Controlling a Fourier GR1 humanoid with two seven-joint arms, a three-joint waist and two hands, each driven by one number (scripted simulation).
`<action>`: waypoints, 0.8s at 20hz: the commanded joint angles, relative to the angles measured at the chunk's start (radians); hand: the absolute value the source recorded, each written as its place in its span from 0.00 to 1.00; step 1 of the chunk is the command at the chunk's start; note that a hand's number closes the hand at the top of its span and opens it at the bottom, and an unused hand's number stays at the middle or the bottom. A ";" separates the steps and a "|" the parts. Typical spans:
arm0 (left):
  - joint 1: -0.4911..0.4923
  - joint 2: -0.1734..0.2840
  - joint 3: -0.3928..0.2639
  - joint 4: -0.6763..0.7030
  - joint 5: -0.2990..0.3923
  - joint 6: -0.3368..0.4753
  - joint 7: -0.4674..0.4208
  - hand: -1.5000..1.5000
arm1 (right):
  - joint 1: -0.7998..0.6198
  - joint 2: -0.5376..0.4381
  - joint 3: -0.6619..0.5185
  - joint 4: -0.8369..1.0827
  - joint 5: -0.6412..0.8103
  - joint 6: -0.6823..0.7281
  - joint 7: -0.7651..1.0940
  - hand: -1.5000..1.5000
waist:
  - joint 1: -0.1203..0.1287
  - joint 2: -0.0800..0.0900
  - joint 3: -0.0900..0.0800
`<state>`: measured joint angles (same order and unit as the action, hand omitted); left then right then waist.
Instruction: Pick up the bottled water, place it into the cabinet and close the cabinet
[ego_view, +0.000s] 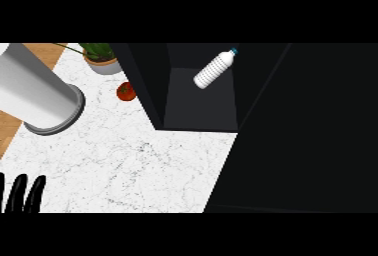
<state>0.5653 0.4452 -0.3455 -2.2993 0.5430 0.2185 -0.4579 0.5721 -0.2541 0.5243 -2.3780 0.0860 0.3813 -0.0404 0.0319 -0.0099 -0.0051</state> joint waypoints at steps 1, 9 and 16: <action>0.111 0.033 0.058 -0.053 0.046 -0.060 -0.035 0.00 | -0.018 0.066 0.240 -0.032 0.068 -0.016 0.134 1.00 | 0.001 0.003 0.002; 0.188 0.059 0.144 -0.008 0.114 -0.195 -0.091 0.00 | -0.111 0.159 0.208 0.032 -0.031 -0.030 0.217 1.00 | 0.031 0.013 0.001; 0.269 0.098 0.261 -0.016 0.200 -0.307 -0.122 0.00 | -0.268 0.247 0.158 0.078 -0.092 -0.084 0.360 1.00 | 0.044 0.014 0.000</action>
<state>0.8021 0.5324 -0.1344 -2.2999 0.6767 -0.0440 -0.5705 0.3837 -0.1191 0.4875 -2.3577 0.0218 0.3482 0.2050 0.0744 -0.0032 -0.0070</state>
